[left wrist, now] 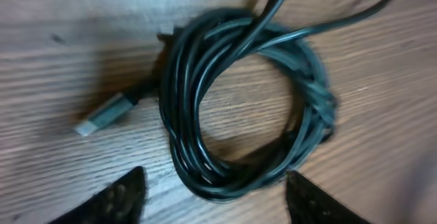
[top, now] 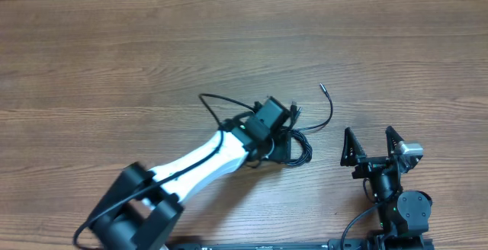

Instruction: Untangle cables

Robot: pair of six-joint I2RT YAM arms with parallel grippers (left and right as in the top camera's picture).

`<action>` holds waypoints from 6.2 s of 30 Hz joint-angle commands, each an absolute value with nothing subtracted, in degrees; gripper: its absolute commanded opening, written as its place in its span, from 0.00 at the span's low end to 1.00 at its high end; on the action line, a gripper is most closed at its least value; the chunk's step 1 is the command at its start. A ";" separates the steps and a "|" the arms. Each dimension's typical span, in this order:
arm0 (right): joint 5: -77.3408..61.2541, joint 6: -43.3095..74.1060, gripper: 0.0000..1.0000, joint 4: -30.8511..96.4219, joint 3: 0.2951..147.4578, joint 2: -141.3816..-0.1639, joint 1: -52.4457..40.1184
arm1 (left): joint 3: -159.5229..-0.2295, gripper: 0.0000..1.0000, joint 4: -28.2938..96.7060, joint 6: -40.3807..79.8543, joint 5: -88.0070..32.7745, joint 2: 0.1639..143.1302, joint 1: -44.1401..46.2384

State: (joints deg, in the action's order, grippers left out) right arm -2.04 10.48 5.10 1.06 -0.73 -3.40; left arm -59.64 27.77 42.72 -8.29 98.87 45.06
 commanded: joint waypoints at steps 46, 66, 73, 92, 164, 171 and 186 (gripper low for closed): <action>-1.54 10.61 1.00 4.69 0.45 -0.16 -3.20 | -61.12 0.59 45.76 14.66 6.09 96.57 34.74; -1.54 10.61 1.00 4.69 0.45 -0.16 -3.20 | -64.31 0.04 50.30 25.82 4.82 103.39 34.61; -1.54 10.61 1.00 4.69 0.45 -0.16 -3.20 | -67.77 0.04 57.10 33.71 3.75 101.06 34.57; -1.54 10.61 1.00 4.69 0.45 -0.16 -3.20 | -72.82 0.04 63.09 33.45 0.58 96.23 33.34; -48.82 59.75 0.98 27.86 14.26 -23.86 -3.31 | -72.53 0.04 63.79 36.47 1.15 80.53 33.41; -51.62 58.22 0.85 28.27 14.22 -23.86 -4.23 | -72.38 0.04 62.94 36.45 -2.11 80.58 33.45; -42.44 58.24 0.88 35.29 14.22 -23.86 -9.43 | -62.87 0.56 63.07 41.43 1.48 80.99 34.89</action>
State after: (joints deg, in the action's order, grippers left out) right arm -43.99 58.48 35.51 13.08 -23.90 -9.06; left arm -67.96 64.14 37.21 0.14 80.77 34.52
